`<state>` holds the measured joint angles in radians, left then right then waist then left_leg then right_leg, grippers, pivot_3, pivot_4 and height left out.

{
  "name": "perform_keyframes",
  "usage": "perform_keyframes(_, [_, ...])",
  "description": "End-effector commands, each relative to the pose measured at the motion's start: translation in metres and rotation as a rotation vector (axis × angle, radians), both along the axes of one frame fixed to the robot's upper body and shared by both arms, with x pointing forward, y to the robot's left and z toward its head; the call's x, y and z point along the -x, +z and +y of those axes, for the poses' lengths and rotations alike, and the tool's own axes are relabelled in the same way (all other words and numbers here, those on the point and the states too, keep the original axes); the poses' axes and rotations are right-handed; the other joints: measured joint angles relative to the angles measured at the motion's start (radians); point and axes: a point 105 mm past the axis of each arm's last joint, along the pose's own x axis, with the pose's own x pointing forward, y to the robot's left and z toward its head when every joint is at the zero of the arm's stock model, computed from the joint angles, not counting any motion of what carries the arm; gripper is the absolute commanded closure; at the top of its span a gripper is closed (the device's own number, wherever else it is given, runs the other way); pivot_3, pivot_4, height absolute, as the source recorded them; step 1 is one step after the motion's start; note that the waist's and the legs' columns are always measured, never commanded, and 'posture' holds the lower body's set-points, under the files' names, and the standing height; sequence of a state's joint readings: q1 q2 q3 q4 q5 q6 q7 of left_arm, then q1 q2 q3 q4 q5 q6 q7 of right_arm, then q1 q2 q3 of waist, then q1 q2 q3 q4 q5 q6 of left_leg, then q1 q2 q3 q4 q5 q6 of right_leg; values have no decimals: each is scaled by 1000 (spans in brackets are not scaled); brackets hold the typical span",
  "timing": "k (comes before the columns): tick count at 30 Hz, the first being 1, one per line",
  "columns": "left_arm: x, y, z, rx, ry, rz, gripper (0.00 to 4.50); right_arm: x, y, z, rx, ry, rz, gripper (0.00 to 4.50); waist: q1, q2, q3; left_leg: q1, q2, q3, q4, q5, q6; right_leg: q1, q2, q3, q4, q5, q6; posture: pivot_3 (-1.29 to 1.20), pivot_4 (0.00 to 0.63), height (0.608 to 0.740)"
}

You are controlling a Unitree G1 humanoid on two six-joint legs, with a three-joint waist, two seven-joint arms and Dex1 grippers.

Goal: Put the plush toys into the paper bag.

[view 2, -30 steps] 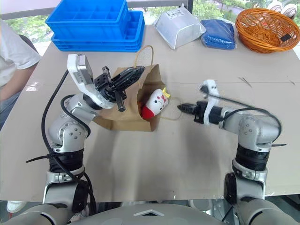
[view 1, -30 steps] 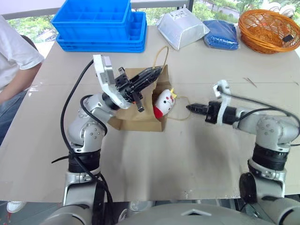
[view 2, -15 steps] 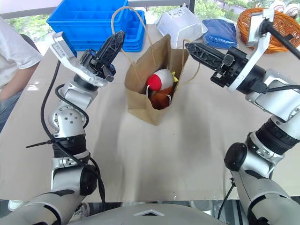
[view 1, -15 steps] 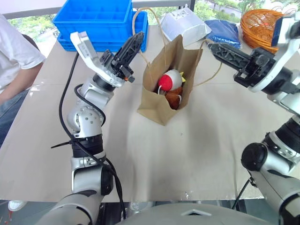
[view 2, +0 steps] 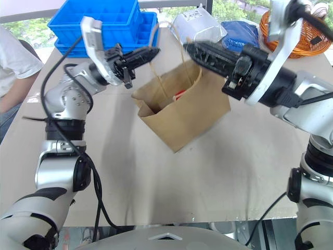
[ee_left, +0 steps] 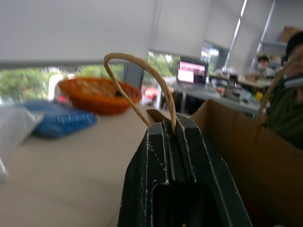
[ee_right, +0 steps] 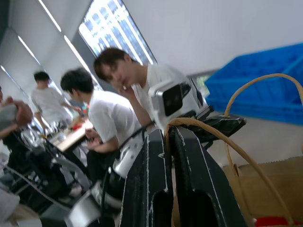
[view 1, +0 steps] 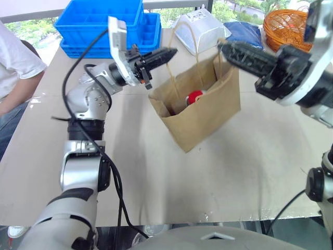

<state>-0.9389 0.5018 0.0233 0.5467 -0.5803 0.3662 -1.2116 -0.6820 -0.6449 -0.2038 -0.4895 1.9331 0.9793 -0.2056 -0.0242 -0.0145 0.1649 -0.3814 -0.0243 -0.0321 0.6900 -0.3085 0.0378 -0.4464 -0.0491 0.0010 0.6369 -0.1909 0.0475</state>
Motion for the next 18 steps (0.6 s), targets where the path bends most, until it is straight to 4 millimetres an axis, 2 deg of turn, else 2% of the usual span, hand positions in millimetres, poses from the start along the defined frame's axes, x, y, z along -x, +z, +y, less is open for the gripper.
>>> perform_keyframes(1, [3,5,-10,-28,-119,-19,3802,-9,-13,-13,76,-79,-54,4500,3,0,0,0,1,0,0,0,0,0,0,0,0,0,0,0,150,740])
perform_keyframes(3, [11,11,-8,-26,-162,-16,3247,-4,-19,-21,148,-90,-155,4500,8,-1,0,-2,2,0,0,-1,2,-1,0,0,-2,0,0,0,150,740])
perform_keyframes(5, [19,12,3,-34,-162,-5,2425,5,-25,-24,167,-57,-182,3968,7,-1,0,-3,3,0,0,-2,4,-1,0,0,-3,0,0,0,150,740])
perform_keyframes(6, [23,12,8,-34,-160,5,1952,6,-29,-26,192,-67,-187,3639,3,-1,0,-3,4,0,0,-3,5,-1,0,0,-3,0,0,0,150,740])
perform_keyframes(9, [35,9,22,-55,-132,26,377,11,-47,-37,343,-83,-219,2081,3,-1,0,-2,5,1,-1,-3,4,-2,-1,0,-4,0,1,0,150,740])
perform_keyframes(10, [40,8,27,-56,-119,36,120,14,-48,-42,380,-92,-240,1753,5,-1,0,-2,5,1,-1,-3,4,-2,-1,-1,-5,0,1,0,150,740])
perform_keyframes(11, [44,8,30,-55,-110,44,0,16,-49,-45,400,-97,-257,1279,8,-1,0,-2,5,1,-1,-3,4,-1,-1,-1,-5,0,1,0,150,740])
perform_keyframes(12, [53,7,35,-44,-121,66,0,20,-50,-50,444,-99,-278,986,10,-1,0,-2,6,1,-1,-3,5,-1,-1,0,-6,0,1,0,150,740])
perform_keyframes(15, [83,-2,47,-16,-183,176,0,32,-63,-71,595,-96,-274,986,15,-1,0,-3,6,1,0,-4,7,-1,-2,0,-7,0,1,0,150,740])
perform_keyframes(18, [101,-17,46,-57,-233,238,0,39,-73,-88,686,-102,-252,986,23,-1,0,-2,6,1,0,-4,7,2,-2,-2,-10,0,1,0,150,740])
